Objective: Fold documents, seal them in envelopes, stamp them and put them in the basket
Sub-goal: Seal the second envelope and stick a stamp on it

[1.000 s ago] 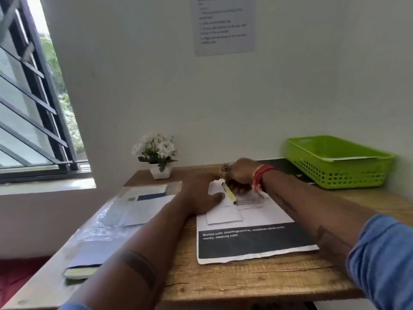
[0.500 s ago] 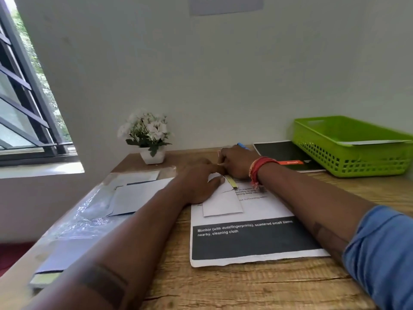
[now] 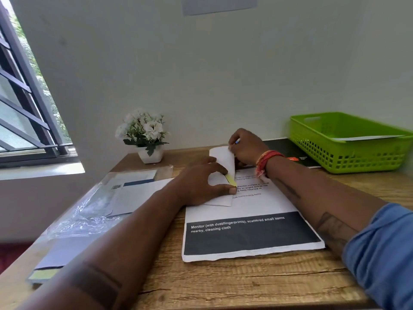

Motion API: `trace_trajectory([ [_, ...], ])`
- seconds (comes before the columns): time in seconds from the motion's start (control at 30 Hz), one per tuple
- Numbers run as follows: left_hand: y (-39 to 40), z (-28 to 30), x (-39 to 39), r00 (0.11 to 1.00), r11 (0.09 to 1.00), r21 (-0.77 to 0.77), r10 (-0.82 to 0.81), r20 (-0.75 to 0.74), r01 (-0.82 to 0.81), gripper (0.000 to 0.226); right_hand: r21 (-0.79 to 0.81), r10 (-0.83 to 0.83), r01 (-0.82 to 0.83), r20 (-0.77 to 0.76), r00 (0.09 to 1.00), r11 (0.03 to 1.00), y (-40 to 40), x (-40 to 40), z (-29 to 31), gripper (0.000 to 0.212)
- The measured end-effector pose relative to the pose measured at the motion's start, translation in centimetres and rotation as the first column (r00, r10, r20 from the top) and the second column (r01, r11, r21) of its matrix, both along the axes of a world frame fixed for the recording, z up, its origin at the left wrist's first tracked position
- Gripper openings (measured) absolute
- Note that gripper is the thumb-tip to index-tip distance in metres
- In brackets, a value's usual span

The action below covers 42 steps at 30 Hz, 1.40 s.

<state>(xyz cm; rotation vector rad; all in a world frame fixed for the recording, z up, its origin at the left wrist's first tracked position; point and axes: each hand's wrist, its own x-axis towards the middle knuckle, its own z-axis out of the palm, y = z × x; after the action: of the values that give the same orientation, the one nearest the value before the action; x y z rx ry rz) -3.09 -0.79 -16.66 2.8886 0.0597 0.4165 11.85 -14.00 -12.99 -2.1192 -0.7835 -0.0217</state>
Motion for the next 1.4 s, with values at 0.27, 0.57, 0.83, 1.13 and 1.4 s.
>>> trace_trajectory([
  [0.27, -0.4, 0.2, 0.3, 0.999, 0.997, -0.08, 0.012, 0.053, -0.007, 0.076, 0.27, -0.088, 0.15, -0.23, 0.969, 0.951, -4.2, 1.0, 0.4, 0.023],
  [0.57, -1.1, 2.4, 2.5, 0.97, 0.997, 0.058, 0.063, -0.234, -0.05, 0.09, 0.085, -0.039, 0.044, -0.06, 0.997, 0.995, -4.4, 0.4, 0.0, 0.026],
  [0.83, -1.2, 1.2, 0.7, 0.995, 0.999, -0.042, 0.021, -0.1, -0.025, 0.064, 0.234, -0.282, 0.27, 0.018, 0.959, 0.934, -5.3, 1.9, 0.0, 0.022],
  [1.13, -1.9, 0.8, 0.8, 0.998, 0.997, -0.07, 0.01, -0.069, -0.015, 0.053, 0.397, -0.288, 0.26, 0.012, 0.957, 0.88, -5.4, 1.9, 0.1, 0.037],
  [1.4, -1.6, 0.5, 1.0, 0.997, 0.998, -0.059, 0.005, -0.076, -0.01, 0.074, 0.425, -0.271, 0.252, -0.015, 0.962, 0.87, -5.4, 1.9, 0.0, 0.032],
])
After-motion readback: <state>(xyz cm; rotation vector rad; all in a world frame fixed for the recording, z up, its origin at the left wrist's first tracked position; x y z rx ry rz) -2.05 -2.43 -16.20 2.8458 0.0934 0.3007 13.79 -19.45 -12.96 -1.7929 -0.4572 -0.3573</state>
